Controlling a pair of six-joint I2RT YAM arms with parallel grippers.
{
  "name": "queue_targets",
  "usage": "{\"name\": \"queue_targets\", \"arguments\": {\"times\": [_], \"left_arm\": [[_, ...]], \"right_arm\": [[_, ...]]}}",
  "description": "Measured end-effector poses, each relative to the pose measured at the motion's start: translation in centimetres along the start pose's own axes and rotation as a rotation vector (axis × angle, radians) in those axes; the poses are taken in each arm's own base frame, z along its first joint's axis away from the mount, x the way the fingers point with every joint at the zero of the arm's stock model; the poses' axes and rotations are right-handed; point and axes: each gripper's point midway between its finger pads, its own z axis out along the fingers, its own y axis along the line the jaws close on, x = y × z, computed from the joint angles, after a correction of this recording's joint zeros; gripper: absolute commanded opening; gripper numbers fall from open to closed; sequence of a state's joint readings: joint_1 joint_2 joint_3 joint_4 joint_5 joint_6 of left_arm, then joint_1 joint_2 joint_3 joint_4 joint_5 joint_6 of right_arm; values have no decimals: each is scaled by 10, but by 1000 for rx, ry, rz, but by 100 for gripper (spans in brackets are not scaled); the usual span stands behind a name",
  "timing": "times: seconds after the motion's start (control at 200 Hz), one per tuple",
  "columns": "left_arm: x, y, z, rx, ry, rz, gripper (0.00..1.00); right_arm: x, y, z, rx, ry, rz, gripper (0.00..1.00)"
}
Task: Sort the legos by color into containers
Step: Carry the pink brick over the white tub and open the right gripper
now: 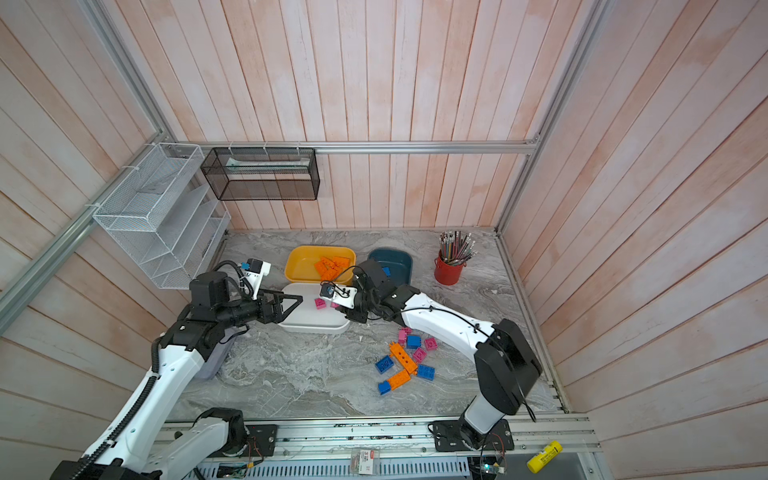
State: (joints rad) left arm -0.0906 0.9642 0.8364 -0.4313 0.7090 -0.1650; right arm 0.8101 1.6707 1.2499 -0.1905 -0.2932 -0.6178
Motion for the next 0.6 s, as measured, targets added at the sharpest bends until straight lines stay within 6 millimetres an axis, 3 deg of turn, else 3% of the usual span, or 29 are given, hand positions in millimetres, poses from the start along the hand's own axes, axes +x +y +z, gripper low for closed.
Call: {"name": "queue_targets", "arguments": {"times": [0.34,0.54,0.6], "left_arm": [[-1,3,-14,-37,-24,-12,100],[1,2,-14,-35,-21,-15,100],[2,2,-14,-36,-19,-16,100]], "right_arm": [[8,0,109,-157,-44,44,30],[0,2,146,-184,-72,49,33],[-1,0,154,-179,-74,51,42]]}}
